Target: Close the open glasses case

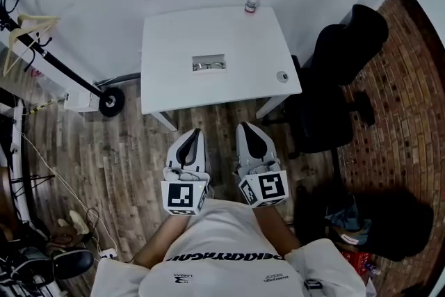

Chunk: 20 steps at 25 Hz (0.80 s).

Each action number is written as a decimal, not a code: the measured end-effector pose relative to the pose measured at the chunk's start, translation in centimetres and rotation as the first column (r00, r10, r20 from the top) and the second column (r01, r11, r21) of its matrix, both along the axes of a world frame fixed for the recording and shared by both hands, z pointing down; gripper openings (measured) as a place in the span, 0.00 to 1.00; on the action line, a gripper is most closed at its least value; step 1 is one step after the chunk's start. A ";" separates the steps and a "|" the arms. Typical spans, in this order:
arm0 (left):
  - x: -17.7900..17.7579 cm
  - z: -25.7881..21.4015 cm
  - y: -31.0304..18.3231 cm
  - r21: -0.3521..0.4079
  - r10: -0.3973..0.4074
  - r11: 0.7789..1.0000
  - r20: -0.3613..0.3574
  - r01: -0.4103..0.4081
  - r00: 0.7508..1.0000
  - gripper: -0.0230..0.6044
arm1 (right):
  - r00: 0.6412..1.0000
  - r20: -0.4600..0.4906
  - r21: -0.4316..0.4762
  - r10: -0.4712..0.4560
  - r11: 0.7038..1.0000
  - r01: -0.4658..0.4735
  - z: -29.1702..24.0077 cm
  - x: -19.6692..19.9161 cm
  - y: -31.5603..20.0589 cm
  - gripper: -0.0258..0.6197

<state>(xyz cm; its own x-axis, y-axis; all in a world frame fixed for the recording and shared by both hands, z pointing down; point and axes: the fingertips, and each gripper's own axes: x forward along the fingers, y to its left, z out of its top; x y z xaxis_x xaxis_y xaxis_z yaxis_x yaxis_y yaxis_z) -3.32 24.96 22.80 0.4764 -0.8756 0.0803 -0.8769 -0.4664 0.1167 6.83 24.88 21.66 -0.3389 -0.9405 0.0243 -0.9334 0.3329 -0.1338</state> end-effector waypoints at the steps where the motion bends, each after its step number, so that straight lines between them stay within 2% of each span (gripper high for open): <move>1: -0.4 0.0 -1.4 -0.002 0.010 1.000 0.000 -0.010 1.000 0.03 | 1.000 0.001 -0.003 0.011 1.000 -0.011 0.1 -0.4 -1.3 0.04; 11: -2.3 1.5 -11.8 -0.024 0.094 0.995 -0.005 -0.094 0.996 0.03 | 0.996 -0.011 -0.025 0.085 0.996 -0.086 1.3 -2.6 -11.2 0.04; 20: -2.2 3.8 -16.8 -0.075 0.095 0.993 -0.011 -0.096 0.995 0.03 | 0.993 -0.003 -0.067 0.120 0.990 -0.120 3.4 -1.6 -15.7 0.04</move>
